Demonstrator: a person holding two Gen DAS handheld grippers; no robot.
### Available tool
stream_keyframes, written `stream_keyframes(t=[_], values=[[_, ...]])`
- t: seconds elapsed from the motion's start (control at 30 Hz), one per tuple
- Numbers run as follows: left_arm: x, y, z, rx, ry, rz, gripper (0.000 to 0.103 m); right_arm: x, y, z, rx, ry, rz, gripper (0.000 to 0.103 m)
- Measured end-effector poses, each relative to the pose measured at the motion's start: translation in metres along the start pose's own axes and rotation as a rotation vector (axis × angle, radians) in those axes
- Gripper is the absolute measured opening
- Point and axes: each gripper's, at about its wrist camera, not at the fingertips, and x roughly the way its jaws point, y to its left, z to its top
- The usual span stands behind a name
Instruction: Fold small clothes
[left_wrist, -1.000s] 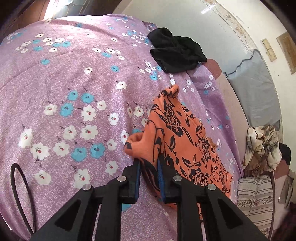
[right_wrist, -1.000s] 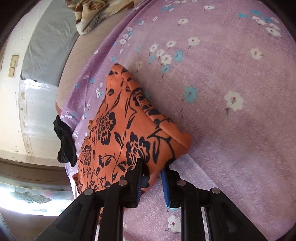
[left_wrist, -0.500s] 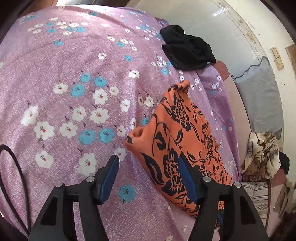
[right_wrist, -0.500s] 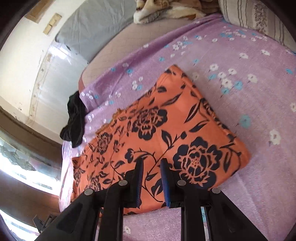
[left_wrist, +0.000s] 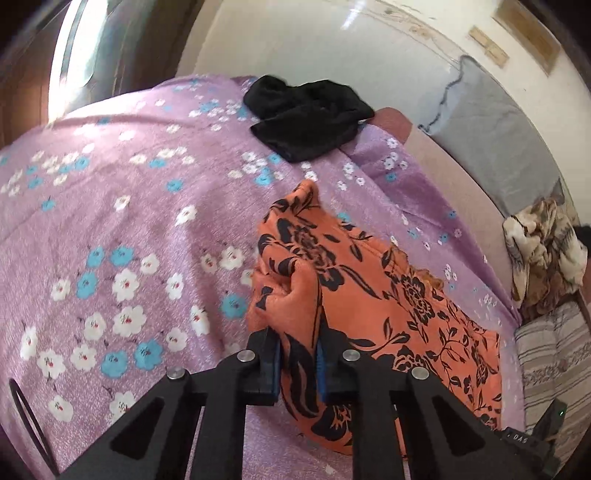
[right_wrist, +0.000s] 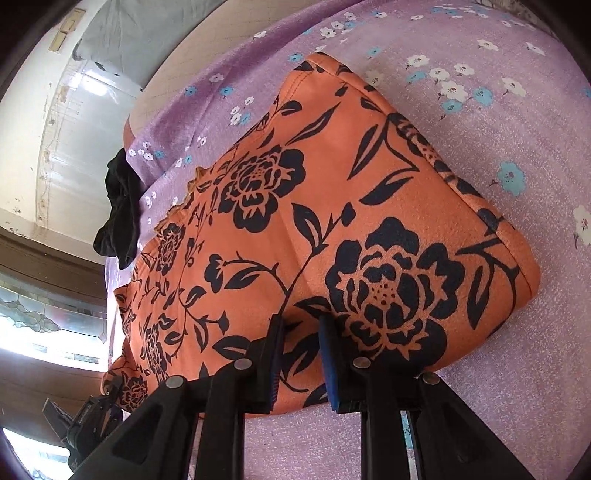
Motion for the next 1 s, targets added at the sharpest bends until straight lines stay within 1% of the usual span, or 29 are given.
stream_keyframes(t=[0.07,0.13,0.2,0.3,0.33,0.37,0.4,0.43,0.47,0.53,0.57,0.6,0.7,0.77,0.83,0.87,0.93,1.0], values=[[-0.007,-0.021,0.0,0.1,-0.033,-0.024,0.014,0.001,0.001,0.001,-0.002,0.005,-0.001,0.023],[-0.012,-0.045,-0.002,0.191,-0.049,-0.057,0.013,0.001,0.0,0.003,0.011,0.017,0.008,0.022],[-0.017,-0.069,-0.012,0.3,-0.072,-0.07,0.012,0.001,-0.002,0.007,0.032,0.039,0.022,0.022],[-0.019,-0.098,-0.035,0.433,-0.068,-0.109,0.01,-0.003,-0.003,0.017,0.041,0.06,0.072,0.025],[-0.019,-0.105,-0.041,0.459,-0.059,-0.123,0.01,-0.005,0.0,0.022,0.026,0.061,0.092,0.03],[-0.019,-0.11,-0.047,0.481,-0.048,-0.139,0.009,-0.006,0.006,0.027,-0.003,0.066,0.11,0.039],[-0.018,-0.115,-0.052,0.501,-0.042,-0.148,0.009,-0.007,0.014,0.031,-0.036,0.074,0.139,0.046],[-0.019,-0.12,-0.058,0.52,-0.036,-0.151,0.009,-0.008,0.023,0.036,-0.061,0.085,0.176,0.068],[-0.018,-0.124,-0.063,0.541,-0.031,-0.153,0.009,-0.007,0.034,0.042,-0.079,0.099,0.219,0.077],[-0.019,-0.128,-0.069,0.569,-0.038,-0.149,0.009,0.002,0.063,0.055,-0.122,0.144,0.292,0.077],[-0.019,-0.128,-0.07,0.573,-0.037,-0.15,0.009,0.009,0.08,0.061,-0.143,0.171,0.308,0.077],[-0.019,-0.128,-0.07,0.573,-0.034,-0.153,0.009,0.018,0.097,0.068,-0.166,0.198,0.3,0.077],[-0.02,-0.126,-0.069,0.562,-0.032,-0.154,0.009,0.054,0.14,0.08,-0.227,0.257,0.238,0.077],[-0.02,-0.125,-0.067,0.558,-0.033,-0.151,0.009,0.084,0.162,0.084,-0.246,0.34,0.227,0.077],[-0.02,-0.124,-0.067,0.562,-0.031,-0.15,0.009,0.107,0.185,0.083,-0.277,0.392,0.212,0.077],[-0.019,-0.124,-0.067,0.562,-0.03,-0.148,0.009,0.111,0.196,0.083,-0.288,0.39,0.227,0.077],[-0.02,-0.124,-0.067,0.562,-0.026,-0.15,0.009,0.109,0.216,0.084,-0.316,0.363,0.287,0.077],[-0.02,-0.126,-0.068,0.566,-0.028,-0.15,0.009,0.105,0.238,0.082,-0.385,0.352,0.305,0.078]])
